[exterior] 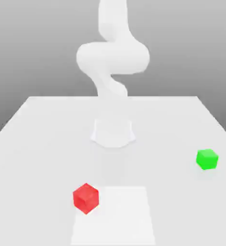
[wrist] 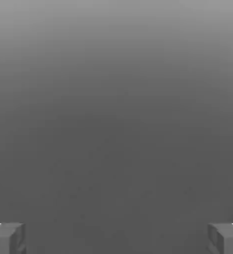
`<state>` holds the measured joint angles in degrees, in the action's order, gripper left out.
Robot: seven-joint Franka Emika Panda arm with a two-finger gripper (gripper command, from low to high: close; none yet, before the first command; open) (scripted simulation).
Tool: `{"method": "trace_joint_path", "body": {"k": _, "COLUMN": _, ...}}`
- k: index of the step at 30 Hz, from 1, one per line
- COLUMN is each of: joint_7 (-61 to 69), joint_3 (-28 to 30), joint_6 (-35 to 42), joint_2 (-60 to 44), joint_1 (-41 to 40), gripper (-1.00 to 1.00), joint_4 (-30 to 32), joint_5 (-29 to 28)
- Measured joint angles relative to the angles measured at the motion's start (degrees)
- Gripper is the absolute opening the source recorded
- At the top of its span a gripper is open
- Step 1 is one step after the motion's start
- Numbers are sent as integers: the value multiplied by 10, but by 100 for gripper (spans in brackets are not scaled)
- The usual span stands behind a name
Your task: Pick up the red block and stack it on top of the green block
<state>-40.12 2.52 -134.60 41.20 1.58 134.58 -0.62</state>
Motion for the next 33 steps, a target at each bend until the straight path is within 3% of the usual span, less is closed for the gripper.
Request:
{"method": "trace_joint_path", "body": {"k": 14, "joint_7": 349, "joint_3": 135, "joint_6": -161, "joint_2": -266, "joint_1": 68, "gripper": 0, "joint_4": 160, "joint_5": -5}}
{"method": "trace_joint_path", "body": {"k": 21, "joint_7": 532, "joint_3": 167, "joint_6": -241, "joint_2": -398, "joint_1": 69, "gripper": 0, "joint_4": 238, "joint_5": 9}}
{"method": "trace_joint_path", "body": {"k": 28, "joint_7": 642, "joint_3": 131, "joint_6": -265, "joint_2": -471, "joint_1": 56, "gripper": 0, "joint_4": 231, "joint_5": 129}}
{"method": "trace_joint_path", "body": {"k": 33, "joint_7": 682, "joint_3": 101, "joint_6": -287, "joint_2": -510, "joint_1": 37, "gripper": 0, "joint_4": 222, "joint_5": 182}}
